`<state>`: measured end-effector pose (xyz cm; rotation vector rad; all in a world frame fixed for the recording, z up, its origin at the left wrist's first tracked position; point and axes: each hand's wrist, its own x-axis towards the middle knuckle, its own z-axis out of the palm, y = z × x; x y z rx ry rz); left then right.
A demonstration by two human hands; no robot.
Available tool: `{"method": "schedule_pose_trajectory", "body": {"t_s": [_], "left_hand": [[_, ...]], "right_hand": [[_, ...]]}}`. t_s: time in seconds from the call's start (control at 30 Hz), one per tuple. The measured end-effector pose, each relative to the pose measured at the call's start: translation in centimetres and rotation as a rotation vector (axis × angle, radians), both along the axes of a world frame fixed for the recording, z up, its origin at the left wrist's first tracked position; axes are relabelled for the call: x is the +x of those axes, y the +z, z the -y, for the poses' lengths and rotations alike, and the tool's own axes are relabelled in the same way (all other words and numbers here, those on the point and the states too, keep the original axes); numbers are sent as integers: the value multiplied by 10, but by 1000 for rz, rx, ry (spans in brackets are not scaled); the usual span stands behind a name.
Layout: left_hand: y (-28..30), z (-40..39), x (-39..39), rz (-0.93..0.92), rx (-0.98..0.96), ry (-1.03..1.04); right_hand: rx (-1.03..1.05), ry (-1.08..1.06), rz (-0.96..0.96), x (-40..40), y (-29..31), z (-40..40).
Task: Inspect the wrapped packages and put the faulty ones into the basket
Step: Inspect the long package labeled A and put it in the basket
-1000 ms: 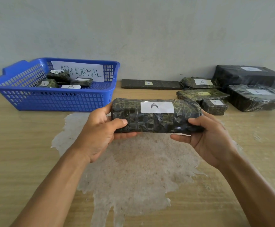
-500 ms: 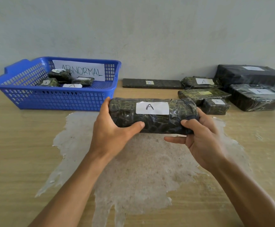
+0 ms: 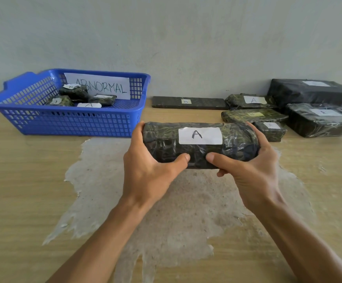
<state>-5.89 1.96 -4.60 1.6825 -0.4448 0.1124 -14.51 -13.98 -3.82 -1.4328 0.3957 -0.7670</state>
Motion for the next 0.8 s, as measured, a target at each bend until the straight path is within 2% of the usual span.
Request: {"method": "schedule_pose_trajectory", "body": {"t_s": [0.33, 0.5, 0.7, 0.8], "left_hand": [[-2, 2, -5, 28, 30, 26], [-3, 1, 0, 40, 12, 42], [-6, 1, 1, 58, -11, 18], [-2, -3, 7, 68, -19, -14]], "right_hand": [[-93, 0, 20, -2, 2, -5], [-37, 64, 28, -1, -1, -3], [-97, 40, 46, -3, 3, 1], [16, 74, 17, -6, 9, 5]]}}
